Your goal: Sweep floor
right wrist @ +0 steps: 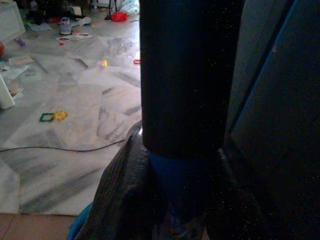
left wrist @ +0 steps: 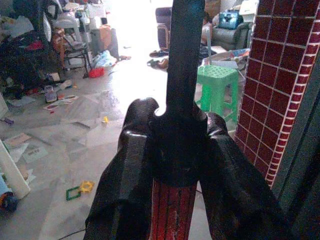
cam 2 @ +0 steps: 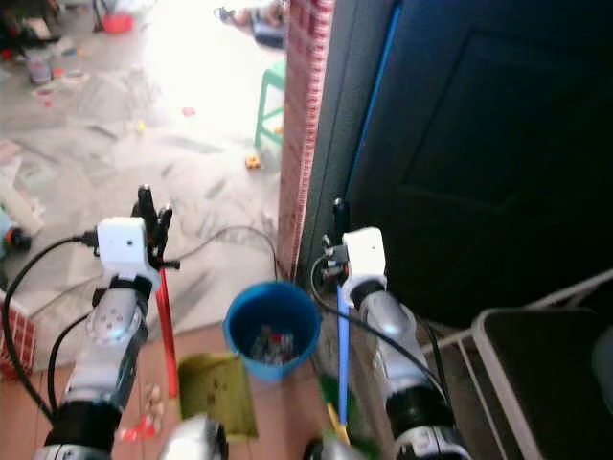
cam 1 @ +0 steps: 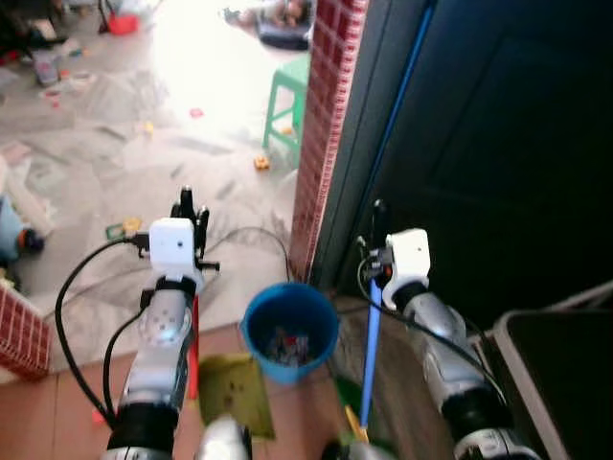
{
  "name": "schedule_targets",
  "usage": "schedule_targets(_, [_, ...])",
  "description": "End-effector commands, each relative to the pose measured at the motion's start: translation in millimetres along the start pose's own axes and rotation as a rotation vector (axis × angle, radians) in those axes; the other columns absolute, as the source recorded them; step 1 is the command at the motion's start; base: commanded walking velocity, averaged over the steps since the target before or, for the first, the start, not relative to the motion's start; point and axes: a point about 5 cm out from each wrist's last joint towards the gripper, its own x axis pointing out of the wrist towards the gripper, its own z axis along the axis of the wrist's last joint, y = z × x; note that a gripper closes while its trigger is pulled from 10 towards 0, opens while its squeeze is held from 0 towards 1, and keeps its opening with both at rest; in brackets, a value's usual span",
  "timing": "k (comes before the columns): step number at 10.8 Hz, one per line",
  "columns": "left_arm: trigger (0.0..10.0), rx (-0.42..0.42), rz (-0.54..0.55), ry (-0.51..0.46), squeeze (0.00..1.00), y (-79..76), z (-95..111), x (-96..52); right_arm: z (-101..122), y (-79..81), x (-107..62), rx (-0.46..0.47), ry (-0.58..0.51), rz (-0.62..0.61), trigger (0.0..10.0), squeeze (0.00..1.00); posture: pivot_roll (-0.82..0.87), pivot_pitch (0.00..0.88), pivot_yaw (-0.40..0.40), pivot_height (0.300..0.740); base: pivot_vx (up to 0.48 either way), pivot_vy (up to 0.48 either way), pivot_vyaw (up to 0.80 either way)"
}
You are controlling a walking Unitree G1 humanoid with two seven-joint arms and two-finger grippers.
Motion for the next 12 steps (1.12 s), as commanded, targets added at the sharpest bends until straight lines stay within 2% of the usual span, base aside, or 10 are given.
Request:
schedule_targets(1, [10.0, -0.028, -0.035, -0.014, 0.00, -8.4, 6, 1.7, 0, -3.4, -2.3, 0.025, 0.002, -0.013, 10.0, 0.00, 0.02, 0.000, -0.055, 0.740, -0.307, 0.000, 0.00])
schedule_targets(6, [10.0, -0.030, -0.025, -0.022, 0.00, -4.5, 11, 6.3, 4, -7.0, -1.1, 0.014, -0.002, -0.019, 10.0, 0.00, 0.01, 0.000, -0.055, 0.740, -0.298, 0.000, 0.00])
schedule_targets(9, [10.0, -0.038, -0.010, -0.030, 0.00, -4.0, 15, 6.3, 8, -3.9, 2.9, 0.016, -0.013, -0.008, 10.0, 0.00, 0.01, 0.000, -0.058, 0.740, -0.279, 0.000, 0.00])
schedule_targets(12, [10.0, -0.054, -0.008, -0.048, 0.00, -6.2, 20, 5.6, 10, -1.1, 2.3, 0.014, -0.028, -0.003, 10.0, 0.00, 0.01, 0.000, -0.061, 0.740, 0.000, 0.000, 0.00])
